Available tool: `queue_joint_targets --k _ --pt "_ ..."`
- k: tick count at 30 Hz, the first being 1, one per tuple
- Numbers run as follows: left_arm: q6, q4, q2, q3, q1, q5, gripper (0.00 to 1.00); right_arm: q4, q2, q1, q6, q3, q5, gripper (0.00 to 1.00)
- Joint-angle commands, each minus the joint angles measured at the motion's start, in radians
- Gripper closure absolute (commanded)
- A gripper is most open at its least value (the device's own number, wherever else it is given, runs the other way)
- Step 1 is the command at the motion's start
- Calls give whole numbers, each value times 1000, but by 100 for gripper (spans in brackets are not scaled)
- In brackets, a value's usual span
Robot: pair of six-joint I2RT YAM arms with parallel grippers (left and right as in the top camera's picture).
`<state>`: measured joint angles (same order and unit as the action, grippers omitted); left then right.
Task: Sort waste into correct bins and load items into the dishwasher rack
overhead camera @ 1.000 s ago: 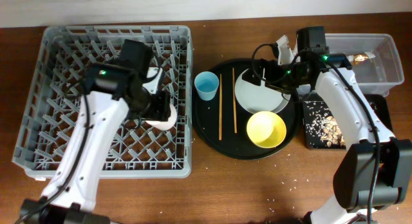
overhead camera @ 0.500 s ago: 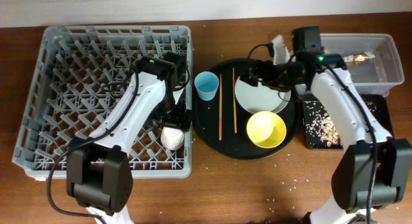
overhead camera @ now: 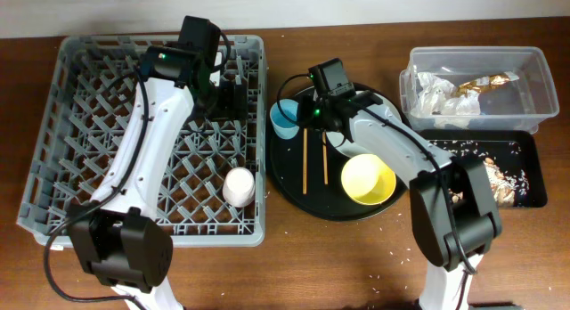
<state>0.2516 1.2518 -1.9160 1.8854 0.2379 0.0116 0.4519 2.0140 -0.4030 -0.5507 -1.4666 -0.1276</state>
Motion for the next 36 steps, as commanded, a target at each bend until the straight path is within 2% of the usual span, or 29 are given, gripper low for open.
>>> queue_joint_targets --k 1,2,3,5,6,8,9,10,12,14,17,19,20,22,25,27,28,31,32,33,35,36 --pt "10 -2 3 15 -5 -11 1 -3 37 -9 -8 -5 9 80" --pt "10 -2 3 15 -5 -11 2 -3 37 -9 -8 -5 3 93" --pt "10 -2 3 15 -5 -8 4 -3 35 -9 -8 -8 -20 96" --pt "10 5 3 15 -5 13 4 59 -2 27 -7 -44 -121 96" --pt "-30 13 3 15 -6 118 1 122 -63 82 73 -54 -309 96" --pt "-200 32 3 15 -20 437 1 242 -154 181 213 -54 -516 96" --pt "-262 35 3 15 -40 610 0 248 -179 230 319 -54 -748 96" --pt "-335 33 3 15 -55 760 0 244 -181 255 372 -54 -894 96" --pt "-481 31 1 13 -83 1083 0 235 -181 264 424 -52 -1025 96" --pt "-509 19 1 13 -99 1223 0 154 -181 259 449 -52 -1159 96" --pt "-484 12 -3 13 -99 1251 0 100 -181 259 445 -53 -1263 96" --pt "-425 -3 -37 13 -99 1279 0 48 -185 259 396 -54 -1279 96" --pt "-421 -6 -73 13 -99 1338 0 3 -188 260 357 -54 -1274 96" --pt "-425 -33 -125 13 -97 1513 0 -60 -188 246 259 -54 -1152 96" --pt "-425 -39 -141 13 -89 1562 2 -120 -188 166 189 -54 -900 96" --pt "-425 -13 -141 13 -89 1562 9 -120 -188 107 166 -54 -768 96" --pt "-425 -6 -141 13 -89 1562 16 -121 -188 94 148 -54 -725 96" --pt "-425 -2 -141 13 -89 1563 26 -121 -188 97 123 -54 -698 96" --pt "-425 -2 -141 13 -90 1561 34 -120 -188 97 123 -54 -698 90" --pt "-425 -2 -141 13 -89 1559 37 -120 -188 97 123 -54 -698 62" --pt "-425 -3 -141 14 -95 1509 38 -119 -188 99 124 -54 -698 25" --pt "-425 -3 -140 14 -105 1464 38 -109 -188 110 123 -54 -699 21"
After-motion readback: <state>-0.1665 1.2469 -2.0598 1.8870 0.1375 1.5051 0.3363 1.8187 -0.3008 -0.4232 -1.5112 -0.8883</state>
